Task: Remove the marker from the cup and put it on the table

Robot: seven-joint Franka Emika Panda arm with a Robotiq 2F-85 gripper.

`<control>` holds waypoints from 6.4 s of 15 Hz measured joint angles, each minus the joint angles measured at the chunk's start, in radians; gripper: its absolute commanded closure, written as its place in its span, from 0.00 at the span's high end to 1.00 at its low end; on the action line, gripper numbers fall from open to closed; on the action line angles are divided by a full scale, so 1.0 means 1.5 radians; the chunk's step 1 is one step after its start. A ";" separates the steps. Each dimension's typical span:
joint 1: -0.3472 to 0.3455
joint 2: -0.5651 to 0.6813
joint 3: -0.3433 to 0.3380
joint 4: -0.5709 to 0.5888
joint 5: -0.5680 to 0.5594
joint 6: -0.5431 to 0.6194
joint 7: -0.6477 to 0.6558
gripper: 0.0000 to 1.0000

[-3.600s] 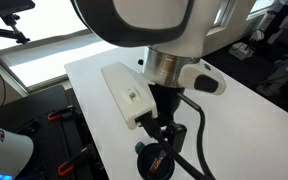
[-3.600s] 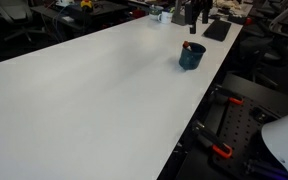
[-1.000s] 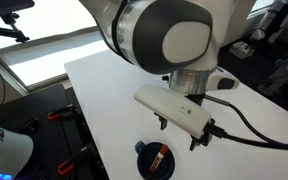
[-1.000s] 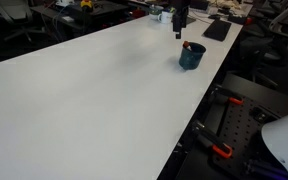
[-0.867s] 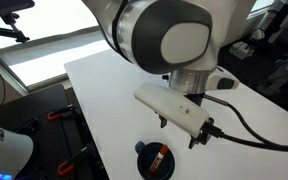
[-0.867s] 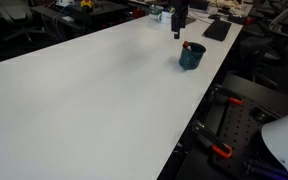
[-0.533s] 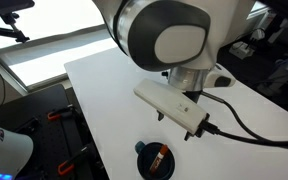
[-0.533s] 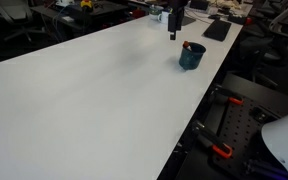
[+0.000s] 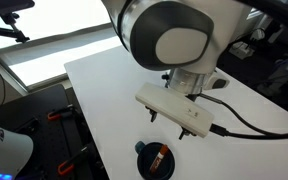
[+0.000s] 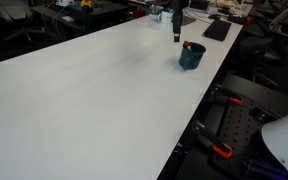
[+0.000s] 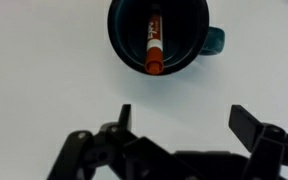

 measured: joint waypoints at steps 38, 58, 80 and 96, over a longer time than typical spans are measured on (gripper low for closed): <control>-0.020 0.069 -0.008 0.052 -0.100 -0.106 0.123 0.15; -0.009 0.058 -0.007 0.117 -0.099 -0.251 0.122 0.06; 0.018 0.031 0.030 0.220 -0.038 -0.155 0.122 0.06; -0.050 0.130 0.068 0.260 0.339 -0.188 -0.124 0.22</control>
